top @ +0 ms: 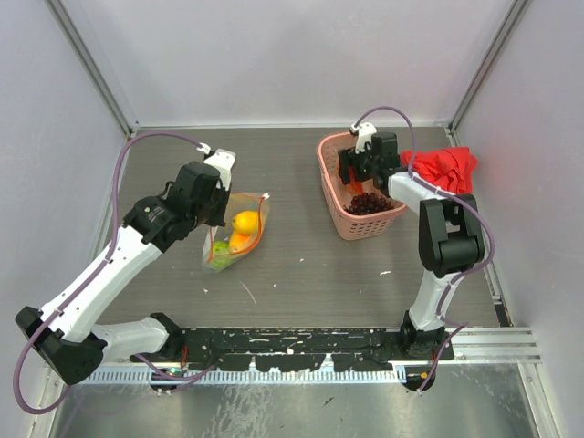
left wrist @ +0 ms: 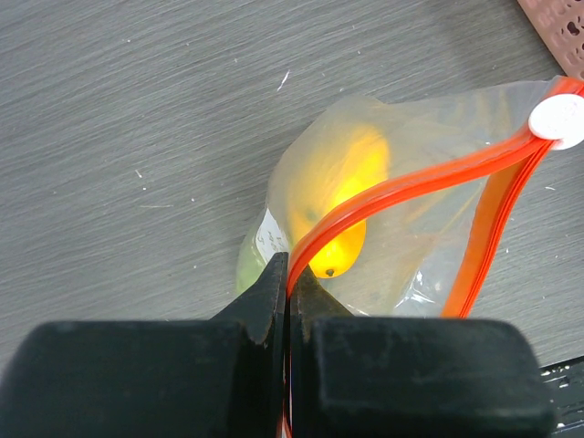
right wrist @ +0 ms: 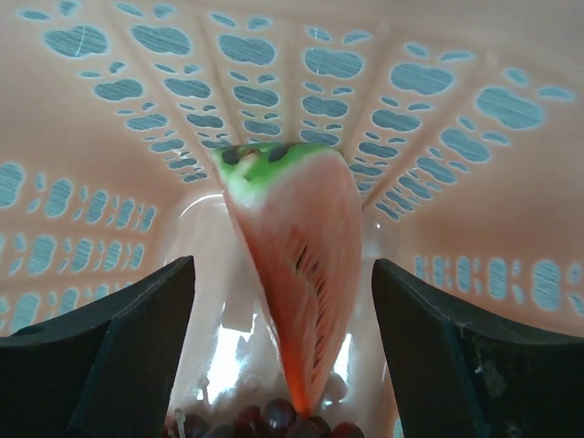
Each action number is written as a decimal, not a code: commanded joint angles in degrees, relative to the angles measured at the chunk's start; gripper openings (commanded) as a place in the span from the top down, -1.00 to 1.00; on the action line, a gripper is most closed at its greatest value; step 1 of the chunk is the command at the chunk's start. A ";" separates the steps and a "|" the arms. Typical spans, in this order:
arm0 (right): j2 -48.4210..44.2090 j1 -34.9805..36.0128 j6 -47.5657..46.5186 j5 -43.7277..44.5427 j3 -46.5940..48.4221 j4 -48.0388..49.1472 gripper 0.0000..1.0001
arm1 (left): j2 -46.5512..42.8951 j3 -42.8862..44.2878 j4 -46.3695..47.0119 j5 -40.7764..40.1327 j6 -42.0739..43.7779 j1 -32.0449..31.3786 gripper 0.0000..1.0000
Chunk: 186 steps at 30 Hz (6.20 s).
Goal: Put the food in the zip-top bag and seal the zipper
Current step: Pick up the fake fruit from the bin, then place the fake fruit in the zipper food storage bag.
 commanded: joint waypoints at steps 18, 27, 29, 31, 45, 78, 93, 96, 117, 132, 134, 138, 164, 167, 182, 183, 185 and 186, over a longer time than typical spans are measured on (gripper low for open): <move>4.75 0.28 5.02 -4.36 0.77 15.98 0.03 | -0.83 0.21 3.95 1.36 -0.10 0.37 1.00; -0.30 0.28 5.79 -4.75 -2.88 19.73 0.30 | -0.91 0.25 4.01 1.88 -0.26 0.42 1.00; 0.25 0.26 6.10 -4.92 -2.20 19.10 0.16 | -0.89 0.29 4.01 2.03 -0.25 0.43 1.00; 1.67 0.28 6.75 -4.97 -1.59 18.39 0.08 | -0.90 0.25 3.93 2.06 -0.24 0.37 1.00; 7.75 0.26 11.03 -6.78 0.57 19.20 -0.41 | -0.54 0.15 3.93 2.16 -0.34 0.43 1.00; 4.93 0.30 15.02 -7.99 2.25 16.28 0.22 | -0.42 0.24 3.93 3.27 -0.58 0.39 1.00; -12.59 1.37 14.15 -2.36 -5.62 19.28 0.39 | -1.44 1.12 4.04 7.26 -1.57 0.37 1.00; -16.54 2.62 13.93 -0.12 -7.28 19.26 0.39 | -1.12 1.88 3.59 7.86 -2.06 0.38 1.00; -39.46 27.95 18.20 27.49 -19.25 27.83 0.45 | 6.47 11.61 -2.58 10.89 -11.51 0.40 1.00; -40.41 42.33 19.08 42.13 -27.19 47.45 0.45 | 13.50 13.92 -0.03 14.66 -22.55 0.41 1.00; -39.10 43.16 18.25 43.49 -27.59 50.45 0.44 | 13.82 13.79 0.32 16.08 -23.60 0.42 1.00; -35.57 44.46 17.87 46.07 -27.93 56.67 0.43 | 13.50 12.83 0.87 17.35 -25.50 0.37 1.00; -17.41 53.80 21.71 52.44 -32.47 68.62 0.38 | 8.51 4.44 7.10 15.48 -29.81 0.61 1.00; -18.52 54.42 24.39 52.45 -32.65 64.48 0.36 | 7.83 4.16 6.76 14.70 -29.52 0.72 1.00; -20.68 54.60 31.77 51.79 -27.39 45.32 -0.46 | 5.66 2.32 7.11 14.54 -28.23 0.73 1.00; -20.90 54.60 32.21 52.03 -27.00 43.94 -0.51 | 5.41 2.07 7.11 14.55 -28.11 0.72 1.00; -21.52 54.52 33.28 52.70 -26.07 41.24 -0.58 | 5.25 1.65 7.09 14.55 -27.97 0.76 1.00; -21.88 54.57 33.70 53.03 -25.52 39.80 -0.62 | 5.15 1.49 7.11 14.48 -27.90 0.72 1.00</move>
